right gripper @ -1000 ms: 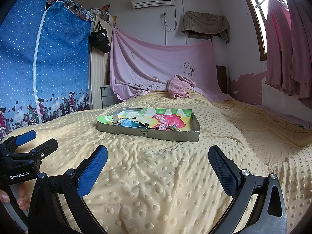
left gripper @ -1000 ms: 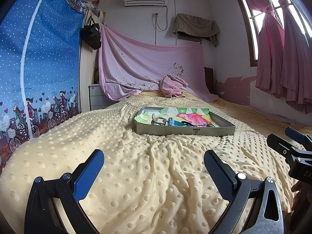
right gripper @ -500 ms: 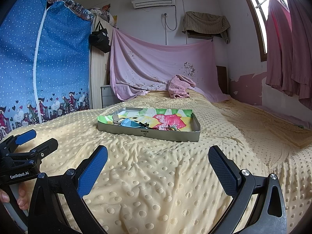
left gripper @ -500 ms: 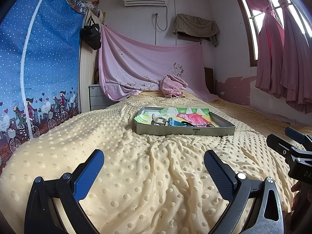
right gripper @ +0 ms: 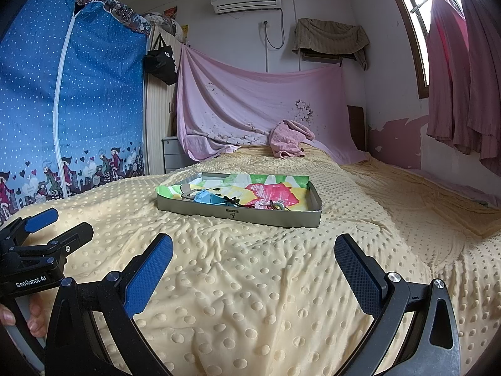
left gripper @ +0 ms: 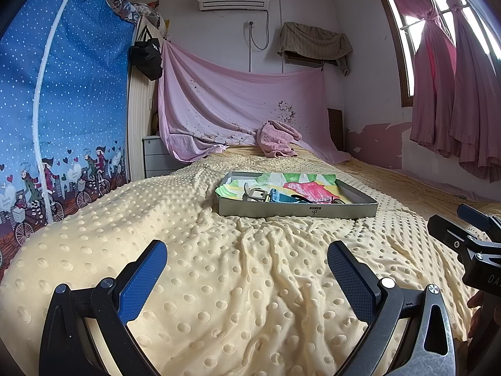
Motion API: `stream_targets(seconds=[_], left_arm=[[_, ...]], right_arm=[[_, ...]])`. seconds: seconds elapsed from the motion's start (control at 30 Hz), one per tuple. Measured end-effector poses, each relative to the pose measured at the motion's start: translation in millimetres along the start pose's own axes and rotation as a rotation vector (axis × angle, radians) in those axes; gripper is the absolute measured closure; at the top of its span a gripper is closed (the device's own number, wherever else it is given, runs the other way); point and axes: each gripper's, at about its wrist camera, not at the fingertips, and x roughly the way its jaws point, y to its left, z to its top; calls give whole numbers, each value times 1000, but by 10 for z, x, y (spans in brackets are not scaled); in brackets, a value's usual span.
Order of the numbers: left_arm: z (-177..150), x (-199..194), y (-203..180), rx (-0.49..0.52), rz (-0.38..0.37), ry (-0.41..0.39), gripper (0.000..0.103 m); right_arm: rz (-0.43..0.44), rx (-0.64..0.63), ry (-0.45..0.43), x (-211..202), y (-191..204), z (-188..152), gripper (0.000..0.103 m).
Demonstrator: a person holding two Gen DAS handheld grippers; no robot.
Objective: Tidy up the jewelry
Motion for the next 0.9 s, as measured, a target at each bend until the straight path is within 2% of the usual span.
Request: stream_targets(seconds=[0.9], left_arm=[[3, 16, 19, 2, 15, 12, 0]], right_arm=[[0, -6, 0, 7, 16, -5, 2]])
